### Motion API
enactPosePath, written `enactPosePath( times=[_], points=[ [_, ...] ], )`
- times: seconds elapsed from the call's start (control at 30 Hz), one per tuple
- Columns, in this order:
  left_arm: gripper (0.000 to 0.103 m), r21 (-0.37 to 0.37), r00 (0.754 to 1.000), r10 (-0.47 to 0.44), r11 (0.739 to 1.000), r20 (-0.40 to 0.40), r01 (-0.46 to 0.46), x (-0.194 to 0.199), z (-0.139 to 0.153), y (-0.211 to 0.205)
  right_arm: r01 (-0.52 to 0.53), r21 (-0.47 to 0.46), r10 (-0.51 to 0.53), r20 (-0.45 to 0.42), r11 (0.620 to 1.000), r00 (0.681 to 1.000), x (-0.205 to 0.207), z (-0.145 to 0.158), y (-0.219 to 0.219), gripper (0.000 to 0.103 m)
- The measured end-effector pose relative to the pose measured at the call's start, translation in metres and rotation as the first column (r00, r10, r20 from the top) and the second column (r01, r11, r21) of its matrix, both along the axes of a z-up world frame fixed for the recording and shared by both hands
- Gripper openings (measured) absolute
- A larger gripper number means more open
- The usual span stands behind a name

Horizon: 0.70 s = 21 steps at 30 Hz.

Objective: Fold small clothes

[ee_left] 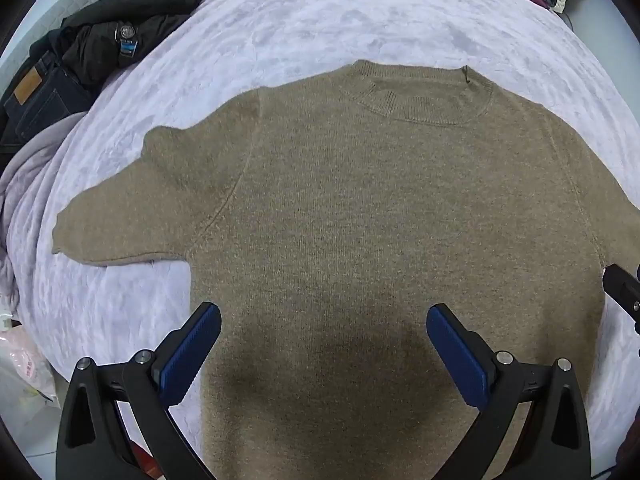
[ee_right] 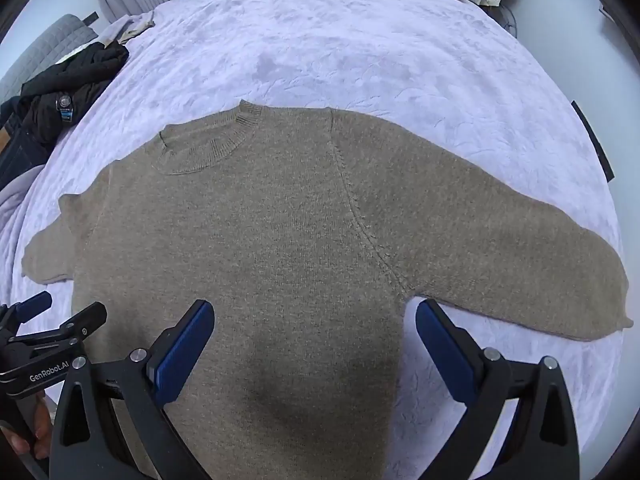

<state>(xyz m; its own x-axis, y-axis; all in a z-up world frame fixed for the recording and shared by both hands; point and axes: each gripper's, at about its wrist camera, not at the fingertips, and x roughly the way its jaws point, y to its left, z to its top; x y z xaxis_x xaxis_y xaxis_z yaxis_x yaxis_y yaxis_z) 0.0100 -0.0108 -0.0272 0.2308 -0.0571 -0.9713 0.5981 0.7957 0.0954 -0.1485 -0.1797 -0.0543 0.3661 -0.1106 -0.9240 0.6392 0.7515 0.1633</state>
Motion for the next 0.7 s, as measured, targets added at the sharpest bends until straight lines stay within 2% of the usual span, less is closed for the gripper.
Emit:
enactPosePath(
  times=[0.07,0.53,0.57,0.7],
  points=[
    [0.103,-0.004,1.0,-0.006,1.0,-0.011,0.006,0.002,-0.006,0.005,-0.011,0.018,0.011,-0.008,1.0,1.0,0.005,-0.003,-0.01,0.101],
    [0.103,0.014,0.999,-0.022,1.0,-0.027,0.022,-0.001,-0.023,0.025,0.012,0.012,-0.011,-0.039,1.0,0.999,0.011,-0.008,0.002,0.101],
    [0.103,0.062,1.0,-0.01,0.998,-0.005,0.01,0.0,-0.023,0.026,0.011,0.01,-0.011,-0.04,1.0,0.999,0.011,-0.008,0.002,0.101],
    [0.103,0.062,1.0,0.001,0.998,-0.012,0.0,0.002,-0.027,0.03,0.006,0.002,-0.006,-0.047,1.0,0.999,0.012,-0.008,0.004,0.101]
  ],
)
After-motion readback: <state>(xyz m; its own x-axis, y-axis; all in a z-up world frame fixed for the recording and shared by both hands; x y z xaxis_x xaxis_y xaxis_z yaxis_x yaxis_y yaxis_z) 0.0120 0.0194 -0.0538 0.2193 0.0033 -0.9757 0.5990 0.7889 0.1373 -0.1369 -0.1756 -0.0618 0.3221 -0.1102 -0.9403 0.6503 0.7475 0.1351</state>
